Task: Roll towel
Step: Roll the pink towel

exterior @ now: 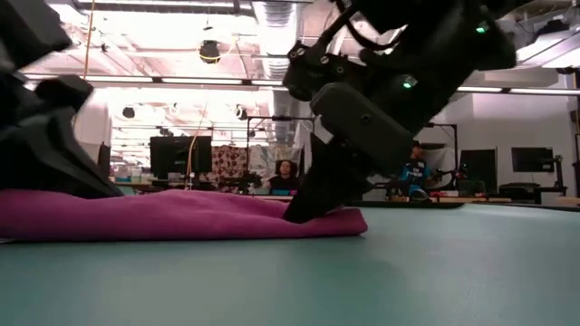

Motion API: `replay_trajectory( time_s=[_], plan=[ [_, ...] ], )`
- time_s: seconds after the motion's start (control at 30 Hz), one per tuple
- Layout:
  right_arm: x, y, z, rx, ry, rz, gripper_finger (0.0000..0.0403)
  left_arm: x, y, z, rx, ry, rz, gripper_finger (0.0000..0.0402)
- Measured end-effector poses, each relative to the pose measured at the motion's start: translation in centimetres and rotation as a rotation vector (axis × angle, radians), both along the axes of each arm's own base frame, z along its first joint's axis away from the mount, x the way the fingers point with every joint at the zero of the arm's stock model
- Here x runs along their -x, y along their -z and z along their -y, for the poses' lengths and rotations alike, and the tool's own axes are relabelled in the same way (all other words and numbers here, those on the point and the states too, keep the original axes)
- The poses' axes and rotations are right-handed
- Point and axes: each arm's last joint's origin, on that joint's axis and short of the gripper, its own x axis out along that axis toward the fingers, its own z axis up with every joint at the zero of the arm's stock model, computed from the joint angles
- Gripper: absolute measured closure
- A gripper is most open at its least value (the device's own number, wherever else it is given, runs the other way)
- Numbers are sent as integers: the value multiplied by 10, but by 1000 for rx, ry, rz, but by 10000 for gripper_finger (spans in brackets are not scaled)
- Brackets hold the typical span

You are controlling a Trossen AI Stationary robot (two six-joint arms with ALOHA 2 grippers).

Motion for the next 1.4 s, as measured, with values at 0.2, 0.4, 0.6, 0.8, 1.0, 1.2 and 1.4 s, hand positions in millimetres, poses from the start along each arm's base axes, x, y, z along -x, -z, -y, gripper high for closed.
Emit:
replay_trajectory(
  time_s=[0.2, 0.4, 0.6, 0.8, 1.0, 1.2, 1.4],
  plan=[
    [8, 0, -14, 18, 103, 54, 387, -7, 7, -19, 36, -58, -18, 402],
    [13, 1, -22, 1, 201, 101, 387, -3, 5, -36, 25, -85, -33, 401],
    [18, 1, -28, 61, 274, 166, 387, 6, -10, -47, -35, -68, -14, 402],
    [13, -11, -28, 57, 270, 243, 387, 7, -43, -43, 52, -38, 100, 402],
    [11, -36, -38, 169, 214, 386, 389, 13, -84, -25, 202, 12, 337, 402],
    [17, -38, -42, 129, -2, 578, 393, 26, -78, -13, 365, 193, 493, 402],
    [31, -14, -7, 11, 22, 672, 394, 31, -57, -51, 490, 254, 597, 401]
  ],
)
